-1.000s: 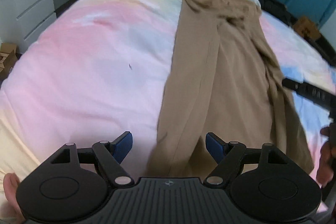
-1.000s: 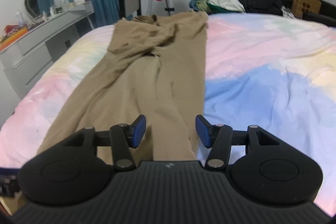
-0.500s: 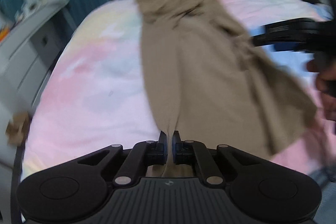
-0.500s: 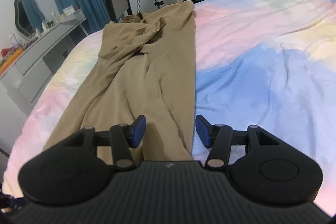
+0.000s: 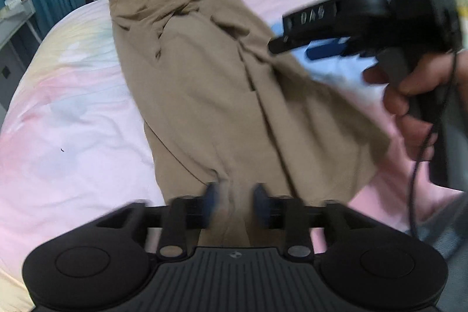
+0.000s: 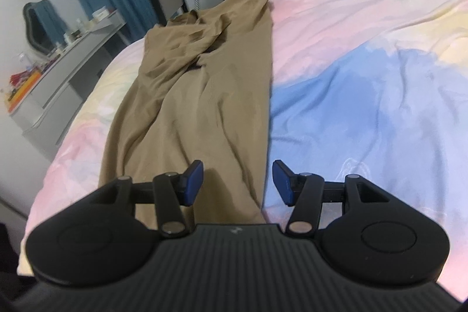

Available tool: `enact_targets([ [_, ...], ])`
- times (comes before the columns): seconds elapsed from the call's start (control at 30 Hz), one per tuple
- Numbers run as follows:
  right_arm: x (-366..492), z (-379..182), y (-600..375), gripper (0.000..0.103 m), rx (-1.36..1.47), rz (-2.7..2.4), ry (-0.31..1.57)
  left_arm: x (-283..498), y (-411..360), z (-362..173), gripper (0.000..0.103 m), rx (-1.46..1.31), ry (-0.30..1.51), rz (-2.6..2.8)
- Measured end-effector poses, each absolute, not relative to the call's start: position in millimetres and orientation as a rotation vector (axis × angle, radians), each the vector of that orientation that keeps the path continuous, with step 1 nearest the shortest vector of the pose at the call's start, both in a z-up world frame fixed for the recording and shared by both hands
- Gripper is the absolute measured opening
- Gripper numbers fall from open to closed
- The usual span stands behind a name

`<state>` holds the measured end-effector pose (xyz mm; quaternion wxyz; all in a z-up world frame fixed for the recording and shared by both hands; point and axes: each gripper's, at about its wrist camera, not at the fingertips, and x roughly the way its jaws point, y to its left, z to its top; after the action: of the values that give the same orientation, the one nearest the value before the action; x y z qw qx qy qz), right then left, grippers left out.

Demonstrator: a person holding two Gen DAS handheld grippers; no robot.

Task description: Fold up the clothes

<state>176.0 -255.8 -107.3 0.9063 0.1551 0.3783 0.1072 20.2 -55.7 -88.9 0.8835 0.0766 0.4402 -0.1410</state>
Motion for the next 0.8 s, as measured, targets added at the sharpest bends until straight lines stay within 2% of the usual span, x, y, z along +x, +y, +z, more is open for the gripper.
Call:
enact_targets([
  [0.1,177.7,-108.4,-258.5,0.055,0.342,0.252,0.808,5.4,-35.2,-67.7,0.073,0.046,0.769,-0.337],
  [0.23,177.0,-106.8,-261.7,0.055,0.339,0.264,0.83,18.7,3.7,-71.0,0.075,-0.147,0.769,-0.28],
  [0.43,156.3,-110.1,-281.1,0.055,0.454,0.26,0.856,49.7,35.4,-107.0,0.073,-0.353,0.982,-0.226],
  [0.57,139.5,-125.2,-279.5,0.056,0.442,0.248,0.93,53.6,35.1,-117.1,0.072,-0.384,1.026,-0.253],
  [0.8,119.4,-127.3,-241.3,0.056,0.29,0.365,0.988,52.0,28.1,-129.2,0.054,-0.408,1.094,-0.356],
])
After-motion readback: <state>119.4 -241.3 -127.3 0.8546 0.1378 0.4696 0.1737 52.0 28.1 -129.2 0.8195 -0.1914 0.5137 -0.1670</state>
